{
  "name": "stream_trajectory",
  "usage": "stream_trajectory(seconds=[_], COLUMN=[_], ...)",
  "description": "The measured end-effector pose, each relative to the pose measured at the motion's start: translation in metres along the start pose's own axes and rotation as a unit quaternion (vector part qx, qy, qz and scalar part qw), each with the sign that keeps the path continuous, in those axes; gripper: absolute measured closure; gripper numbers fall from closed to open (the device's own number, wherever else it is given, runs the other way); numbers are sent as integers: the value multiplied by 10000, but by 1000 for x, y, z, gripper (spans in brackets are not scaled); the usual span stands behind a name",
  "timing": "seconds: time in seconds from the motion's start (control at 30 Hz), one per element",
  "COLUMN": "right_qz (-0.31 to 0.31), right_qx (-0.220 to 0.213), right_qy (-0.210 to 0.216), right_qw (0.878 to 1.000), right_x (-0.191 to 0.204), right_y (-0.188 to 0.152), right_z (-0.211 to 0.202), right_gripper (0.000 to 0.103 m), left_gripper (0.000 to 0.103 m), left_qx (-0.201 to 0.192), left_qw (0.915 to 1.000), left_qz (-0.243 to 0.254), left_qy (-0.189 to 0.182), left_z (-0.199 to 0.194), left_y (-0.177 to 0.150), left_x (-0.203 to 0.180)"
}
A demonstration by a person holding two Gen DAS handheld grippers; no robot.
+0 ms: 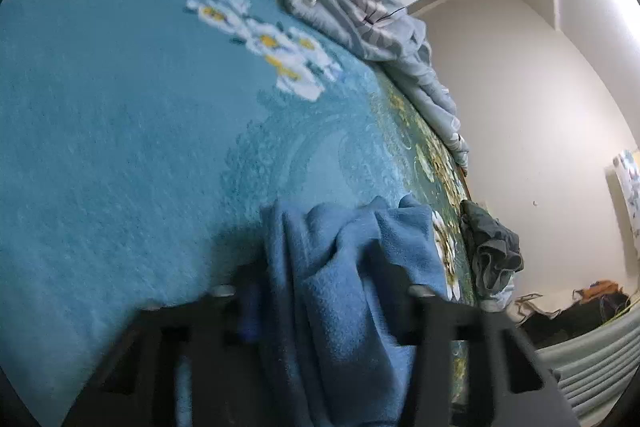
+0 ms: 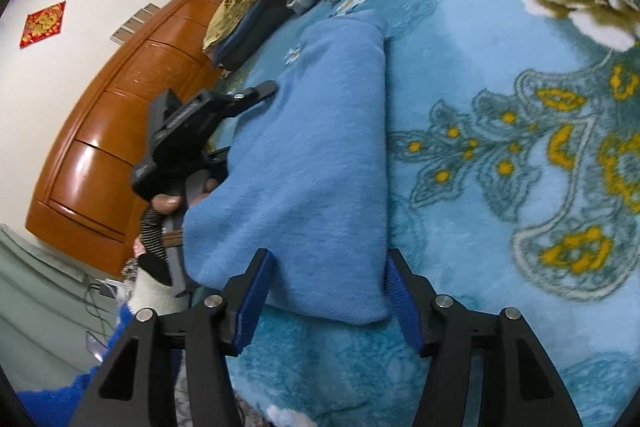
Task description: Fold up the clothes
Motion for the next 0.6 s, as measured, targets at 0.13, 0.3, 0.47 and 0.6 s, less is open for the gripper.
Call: stream_trajectory(seconds=[0.13,0.3,0.47,0.6], right_qz=[187,194,-555,-1533], right_qx=[27,88,312,625], right_qy=[-33,66,68,171], right_qw=[9998,9998,9979,9861], right_x=[-7,-9,8,44], right_y=[2,20,53,77], right_z=[-5,-24,-49,-55], right_gripper=[81,88,88,88], left_gripper=[83,86,87,86], left_qx=[-132,-495,-1089,-1669], left_qw=[9994,9982,9935,9858], left_qz=[-320,-300,-170,119], left_qy=[-70,-156,-284,-149], left_z=[-6,-40,-99,-158], left_y=[-1,-12,-32,-47], left_x=[5,-6,-21,-32])
Point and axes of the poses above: each gripper's, at about its wrist camera, not at the fingertips, and z roughly the way its jaws point, x to its left, y to its top, the point moved 9 cm from there along z, roughly the way its jaws point
